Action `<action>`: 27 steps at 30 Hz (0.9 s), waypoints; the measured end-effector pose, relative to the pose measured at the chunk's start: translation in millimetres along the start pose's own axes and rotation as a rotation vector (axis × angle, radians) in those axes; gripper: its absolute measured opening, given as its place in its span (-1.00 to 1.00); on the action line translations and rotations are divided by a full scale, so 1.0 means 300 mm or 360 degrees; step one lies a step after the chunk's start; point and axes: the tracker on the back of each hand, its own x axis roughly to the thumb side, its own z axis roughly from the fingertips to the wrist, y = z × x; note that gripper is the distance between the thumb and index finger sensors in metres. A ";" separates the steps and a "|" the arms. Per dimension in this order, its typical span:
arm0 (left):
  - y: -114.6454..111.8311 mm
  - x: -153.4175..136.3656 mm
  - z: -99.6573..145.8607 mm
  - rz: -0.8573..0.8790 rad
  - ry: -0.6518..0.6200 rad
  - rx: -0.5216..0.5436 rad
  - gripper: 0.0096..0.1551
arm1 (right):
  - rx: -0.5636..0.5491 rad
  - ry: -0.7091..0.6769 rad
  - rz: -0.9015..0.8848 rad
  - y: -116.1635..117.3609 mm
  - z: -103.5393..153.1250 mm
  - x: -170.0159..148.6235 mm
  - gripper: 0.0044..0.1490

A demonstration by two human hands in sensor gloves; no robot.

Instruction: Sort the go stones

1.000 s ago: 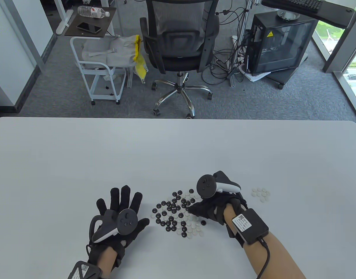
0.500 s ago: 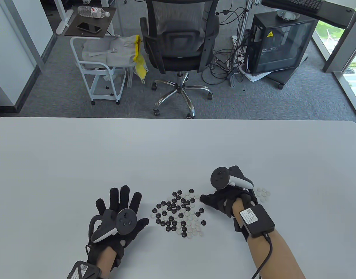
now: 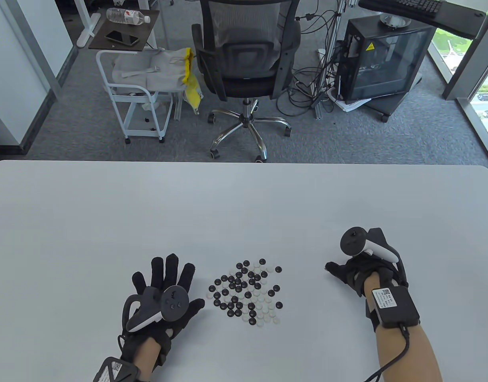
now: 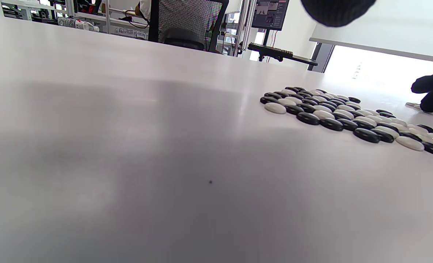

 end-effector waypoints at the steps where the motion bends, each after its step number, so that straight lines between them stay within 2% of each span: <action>1: -0.001 0.001 -0.001 -0.0002 0.0000 -0.0004 0.04 | -0.0007 0.0010 0.0000 0.002 0.005 -0.014 -0.13; 9: -0.003 0.004 -0.003 -0.0003 0.0002 -0.0018 0.05 | -0.0086 0.0038 -0.0034 0.010 0.015 -0.075 -0.13; 13: -0.003 0.005 -0.003 -0.0003 0.0003 -0.0015 0.04 | -0.0099 0.0001 -0.0052 0.013 0.020 -0.072 -0.12; 21: -0.003 0.007 -0.004 -0.0008 0.0000 0.0000 0.04 | -0.0224 -0.0349 0.0016 -0.016 0.103 0.087 0.04; 27: 0.011 0.015 0.008 -0.0004 -0.0022 0.0044 0.04 | -0.0479 -0.0642 0.0132 0.001 0.217 0.200 0.12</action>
